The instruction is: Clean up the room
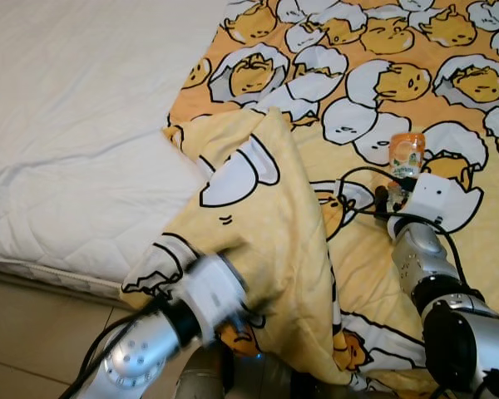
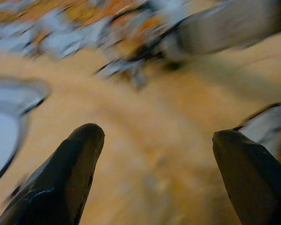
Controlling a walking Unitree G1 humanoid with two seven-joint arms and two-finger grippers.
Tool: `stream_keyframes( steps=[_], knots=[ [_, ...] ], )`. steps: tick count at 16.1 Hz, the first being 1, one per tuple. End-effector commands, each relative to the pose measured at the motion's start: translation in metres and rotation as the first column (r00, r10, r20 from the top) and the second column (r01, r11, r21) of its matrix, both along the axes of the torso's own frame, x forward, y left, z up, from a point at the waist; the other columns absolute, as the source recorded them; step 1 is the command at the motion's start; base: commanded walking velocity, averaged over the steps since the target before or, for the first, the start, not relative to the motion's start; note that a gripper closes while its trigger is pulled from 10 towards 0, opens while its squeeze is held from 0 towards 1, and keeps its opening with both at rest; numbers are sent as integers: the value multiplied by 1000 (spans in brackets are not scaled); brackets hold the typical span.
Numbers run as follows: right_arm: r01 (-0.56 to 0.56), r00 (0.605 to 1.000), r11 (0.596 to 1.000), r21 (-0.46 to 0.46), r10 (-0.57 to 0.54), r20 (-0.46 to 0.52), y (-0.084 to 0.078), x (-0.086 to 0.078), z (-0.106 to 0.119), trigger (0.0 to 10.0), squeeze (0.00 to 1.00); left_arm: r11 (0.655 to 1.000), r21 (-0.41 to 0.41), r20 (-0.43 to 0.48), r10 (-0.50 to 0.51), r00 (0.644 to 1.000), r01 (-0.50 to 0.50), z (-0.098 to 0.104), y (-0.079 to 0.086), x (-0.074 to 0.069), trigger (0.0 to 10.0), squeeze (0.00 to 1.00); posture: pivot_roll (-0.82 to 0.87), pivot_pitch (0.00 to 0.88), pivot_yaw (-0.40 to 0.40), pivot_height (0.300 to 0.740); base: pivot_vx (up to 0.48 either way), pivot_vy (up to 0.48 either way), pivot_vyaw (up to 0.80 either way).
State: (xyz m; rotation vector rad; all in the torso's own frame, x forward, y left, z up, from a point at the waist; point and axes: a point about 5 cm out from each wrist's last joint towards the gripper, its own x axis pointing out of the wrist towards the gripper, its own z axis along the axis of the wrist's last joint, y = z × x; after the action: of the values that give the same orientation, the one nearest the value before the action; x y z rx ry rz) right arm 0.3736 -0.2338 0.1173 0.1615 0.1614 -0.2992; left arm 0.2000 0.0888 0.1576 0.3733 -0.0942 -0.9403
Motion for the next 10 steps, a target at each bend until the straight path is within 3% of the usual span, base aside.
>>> stream_keyframes(
  steps=[1, 3, 6, 7, 8, 9, 10],
  knots=[
    [-38, 996, 999, 19, 39, -83, 7, -6, -18, 0, 0, 997, -7, 28, -71, 997, 71, 7, -7, -6, 10000, 0, 489, 356, 17, 740, 0, 0, 0],
    [-69, 995, 998, -7, 68, -79, 9, -3, -14, 0, 0, 997, -30, 63, -68, 996, 70, 16, -10, 0, 10000, 0, 485, 340, 9, 740, 0, 0, 0],
    [-94, 994, 995, -19, 92, -67, 13, 0, -9, 0, 0, 996, -85, 83, 29, 996, -22, 16, -9, 28, 10000, 0, 453, 251, -15, 740, 0, 0, 0],
    [-107, 993, 994, -30, 105, -48, 16, 4, -3, 0, 0, 992, -107, 51, 78, 996, -72, 8, -7, 41, 10000, 0, 421, 188, -26, 740, 0, 0, 0],
    [-109, 993, 994, -32, 107, -41, 17, 5, -1, 0, 0, 989, -117, 38, 97, 995, -92, 5, -6, 46, 10000, 0, 421, 188, -26, 740, 0, 0, 0],
    [-118, 993, 992, -38, 117, -13, 18, 8, 7, 0, 0, 976, -159, -21, 148, 989, -149, -4, -4, 61, 10000, 0, 370, 83, -41, 740, 0, 0, 0],
    [-103, 994, 994, -28, 104, 16, 16, 11, 13, 0, 0, 962, -193, -86, 178, 980, -192, -14, -3, 73, 10000, 0, 342, 40, -40, 740, 0, 0, 0]
  ],
)
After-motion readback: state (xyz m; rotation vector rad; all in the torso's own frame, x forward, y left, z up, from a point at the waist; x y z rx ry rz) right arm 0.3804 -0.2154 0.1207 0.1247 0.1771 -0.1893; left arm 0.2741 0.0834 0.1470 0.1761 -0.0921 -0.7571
